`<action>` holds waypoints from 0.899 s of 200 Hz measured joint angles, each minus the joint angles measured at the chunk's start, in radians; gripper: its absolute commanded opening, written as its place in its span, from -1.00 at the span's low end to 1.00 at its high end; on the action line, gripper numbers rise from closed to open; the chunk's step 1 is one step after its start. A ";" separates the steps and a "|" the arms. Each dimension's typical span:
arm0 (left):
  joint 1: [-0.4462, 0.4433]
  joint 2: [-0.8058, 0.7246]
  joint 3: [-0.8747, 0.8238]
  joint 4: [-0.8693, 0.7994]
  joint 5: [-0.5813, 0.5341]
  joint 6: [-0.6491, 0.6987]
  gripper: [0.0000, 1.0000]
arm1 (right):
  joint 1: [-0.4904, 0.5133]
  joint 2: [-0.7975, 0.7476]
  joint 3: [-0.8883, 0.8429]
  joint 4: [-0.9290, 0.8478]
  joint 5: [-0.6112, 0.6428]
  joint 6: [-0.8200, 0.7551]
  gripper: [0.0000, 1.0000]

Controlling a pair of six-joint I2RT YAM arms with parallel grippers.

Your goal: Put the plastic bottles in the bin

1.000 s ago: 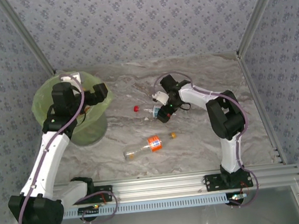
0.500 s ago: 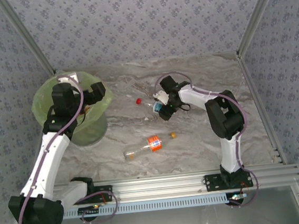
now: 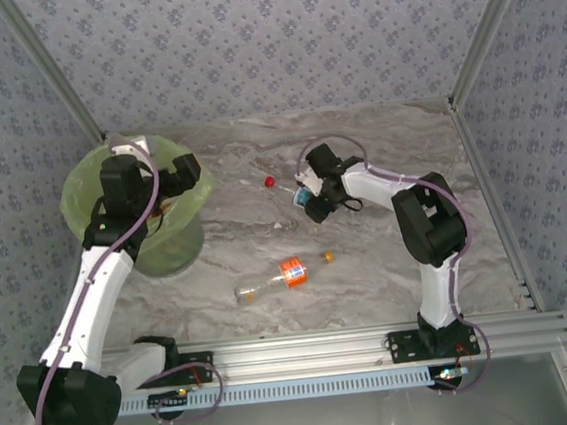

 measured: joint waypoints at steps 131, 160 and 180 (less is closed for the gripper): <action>-0.075 0.040 0.024 0.019 0.010 0.010 0.99 | -0.042 -0.300 -0.315 0.236 -0.037 0.166 -0.32; -0.180 0.071 0.071 0.000 -0.038 0.056 0.98 | -0.066 -0.394 -0.349 0.295 -0.066 0.205 -0.31; -0.237 0.088 0.093 0.003 -0.052 0.077 0.98 | -0.070 -0.459 -0.363 0.325 -0.091 0.229 -0.30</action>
